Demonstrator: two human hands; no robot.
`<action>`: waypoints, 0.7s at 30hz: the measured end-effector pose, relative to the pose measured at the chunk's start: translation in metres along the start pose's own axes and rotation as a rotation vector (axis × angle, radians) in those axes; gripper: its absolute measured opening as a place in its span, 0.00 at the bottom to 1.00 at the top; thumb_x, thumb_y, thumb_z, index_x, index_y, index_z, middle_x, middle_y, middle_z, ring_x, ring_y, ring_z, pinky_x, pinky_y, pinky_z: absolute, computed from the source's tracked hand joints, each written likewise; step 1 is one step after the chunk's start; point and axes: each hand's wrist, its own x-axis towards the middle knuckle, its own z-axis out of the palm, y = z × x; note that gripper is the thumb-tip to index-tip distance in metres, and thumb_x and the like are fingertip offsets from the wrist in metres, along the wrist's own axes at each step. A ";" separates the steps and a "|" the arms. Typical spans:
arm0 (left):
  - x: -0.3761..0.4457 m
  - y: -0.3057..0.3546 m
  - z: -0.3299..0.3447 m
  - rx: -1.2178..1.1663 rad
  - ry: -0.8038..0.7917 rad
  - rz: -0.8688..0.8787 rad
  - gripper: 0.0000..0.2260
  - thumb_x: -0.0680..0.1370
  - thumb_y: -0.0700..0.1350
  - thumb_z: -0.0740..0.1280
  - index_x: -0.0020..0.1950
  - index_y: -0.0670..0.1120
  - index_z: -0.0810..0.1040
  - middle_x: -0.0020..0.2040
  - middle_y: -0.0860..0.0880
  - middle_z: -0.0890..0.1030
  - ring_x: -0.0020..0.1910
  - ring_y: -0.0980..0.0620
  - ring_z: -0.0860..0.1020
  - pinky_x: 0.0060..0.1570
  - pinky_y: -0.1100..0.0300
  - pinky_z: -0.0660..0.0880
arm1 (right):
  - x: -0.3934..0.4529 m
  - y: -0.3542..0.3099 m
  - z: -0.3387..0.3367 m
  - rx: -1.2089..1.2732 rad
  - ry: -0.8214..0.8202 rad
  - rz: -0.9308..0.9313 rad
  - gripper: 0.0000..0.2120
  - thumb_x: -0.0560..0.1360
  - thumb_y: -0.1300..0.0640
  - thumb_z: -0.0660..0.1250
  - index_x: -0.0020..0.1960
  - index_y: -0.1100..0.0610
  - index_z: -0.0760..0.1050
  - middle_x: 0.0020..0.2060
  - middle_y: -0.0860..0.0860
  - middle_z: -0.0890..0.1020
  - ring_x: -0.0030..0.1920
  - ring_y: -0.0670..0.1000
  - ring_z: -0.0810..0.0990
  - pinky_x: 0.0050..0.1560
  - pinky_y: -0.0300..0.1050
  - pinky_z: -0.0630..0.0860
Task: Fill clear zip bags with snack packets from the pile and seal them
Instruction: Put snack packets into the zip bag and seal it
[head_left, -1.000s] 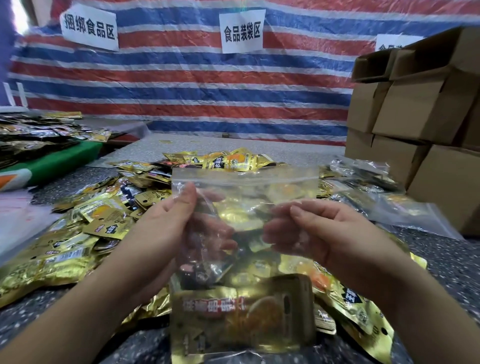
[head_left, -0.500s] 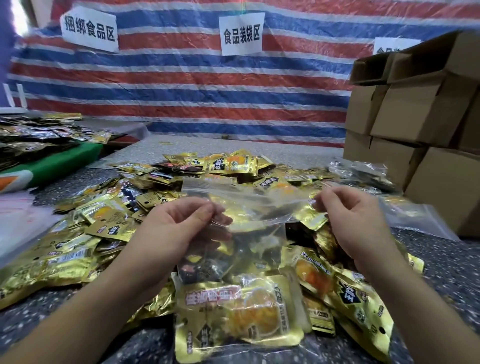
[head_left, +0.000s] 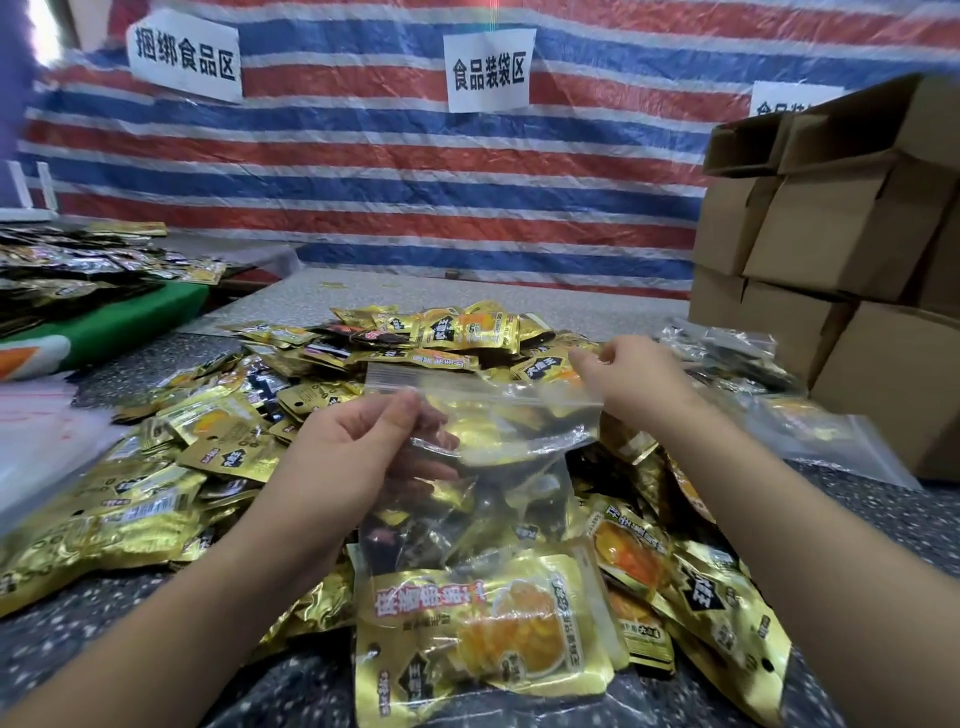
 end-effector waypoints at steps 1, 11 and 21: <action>0.000 -0.001 0.000 -0.004 -0.004 0.008 0.14 0.72 0.57 0.64 0.40 0.49 0.84 0.40 0.40 0.85 0.34 0.42 0.84 0.32 0.50 0.78 | 0.006 -0.003 0.003 -0.055 -0.021 0.011 0.27 0.78 0.36 0.60 0.41 0.61 0.75 0.36 0.54 0.78 0.35 0.53 0.76 0.31 0.45 0.68; 0.005 -0.006 -0.001 -0.045 -0.028 0.079 0.13 0.72 0.50 0.68 0.39 0.41 0.83 0.40 0.41 0.85 0.34 0.47 0.84 0.30 0.54 0.80 | 0.015 -0.022 0.006 0.003 -0.248 0.047 0.14 0.73 0.53 0.74 0.43 0.62 0.73 0.37 0.54 0.76 0.36 0.51 0.74 0.30 0.42 0.69; 0.003 -0.003 0.000 -0.023 -0.026 0.081 0.13 0.71 0.53 0.68 0.39 0.44 0.84 0.36 0.42 0.85 0.29 0.46 0.83 0.23 0.58 0.76 | -0.022 -0.016 -0.032 1.204 -0.240 0.035 0.18 0.70 0.65 0.72 0.59 0.63 0.76 0.49 0.57 0.85 0.44 0.53 0.87 0.40 0.45 0.82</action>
